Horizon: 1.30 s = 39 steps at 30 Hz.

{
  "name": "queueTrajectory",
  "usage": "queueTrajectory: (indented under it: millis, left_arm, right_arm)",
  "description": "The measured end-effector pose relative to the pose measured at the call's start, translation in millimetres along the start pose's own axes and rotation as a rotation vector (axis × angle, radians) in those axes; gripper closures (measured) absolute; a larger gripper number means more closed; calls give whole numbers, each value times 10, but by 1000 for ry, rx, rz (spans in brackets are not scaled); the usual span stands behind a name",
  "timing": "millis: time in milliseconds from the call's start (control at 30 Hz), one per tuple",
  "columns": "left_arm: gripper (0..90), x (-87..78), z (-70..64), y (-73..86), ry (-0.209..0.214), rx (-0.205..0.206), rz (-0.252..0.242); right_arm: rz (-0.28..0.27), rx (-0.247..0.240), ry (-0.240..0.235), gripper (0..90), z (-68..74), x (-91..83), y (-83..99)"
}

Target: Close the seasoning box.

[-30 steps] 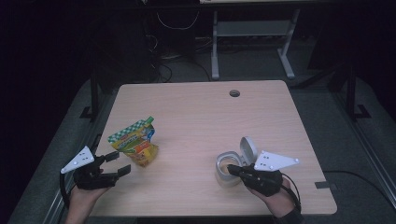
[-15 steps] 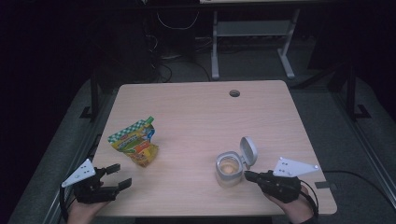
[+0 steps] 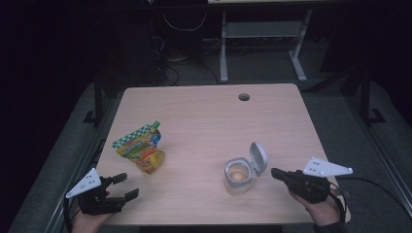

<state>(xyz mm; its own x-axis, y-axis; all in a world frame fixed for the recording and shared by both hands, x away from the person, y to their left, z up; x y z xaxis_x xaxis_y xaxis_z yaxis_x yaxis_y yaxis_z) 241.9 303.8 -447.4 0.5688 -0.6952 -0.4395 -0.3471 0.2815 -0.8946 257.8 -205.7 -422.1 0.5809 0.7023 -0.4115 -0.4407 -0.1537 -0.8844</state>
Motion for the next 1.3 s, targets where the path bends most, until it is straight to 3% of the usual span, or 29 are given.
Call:
queueTrajectory:
  millis: [167, 367, 867, 1100, 1300]
  left_arm:
    - [211, 31, -9, 11, 5, 2, 11]
    - [211, 64, -28, 15, 15, -5, 11]
    - [211, 101, -67, 26, 30, 10, 32]
    - [211, 121, -76, 36, 40, 12, 39]
    - [211, 127, -72, 44, 39, 8, 46]
  right_arm:
    - [-39, 23, 35, 899, -156, 74, -145]
    - [-63, 26, 30, 900, -158, 209, -278]
    - [-57, -40, -54, 900, 146, 440, -428]
    - [-50, -18, -14, 895, 17, 431, -338]
    - [-33, 19, 37, 795, -142, 400, -211]
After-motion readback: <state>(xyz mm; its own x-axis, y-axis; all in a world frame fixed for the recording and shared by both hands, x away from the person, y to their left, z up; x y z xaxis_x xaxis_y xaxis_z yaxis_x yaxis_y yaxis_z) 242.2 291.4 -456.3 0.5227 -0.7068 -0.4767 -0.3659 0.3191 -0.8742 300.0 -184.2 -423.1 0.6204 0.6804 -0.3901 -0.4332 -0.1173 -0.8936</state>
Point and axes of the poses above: each handheld gripper's, and its own axes: x roughly forward along the jaws, y roughly out of its underside, z roughly to its left, the point moved 5 cm from there along x, roughly forward along the jaws, and after that the axes turned 6 degrees about x, right-handed, at the moved point
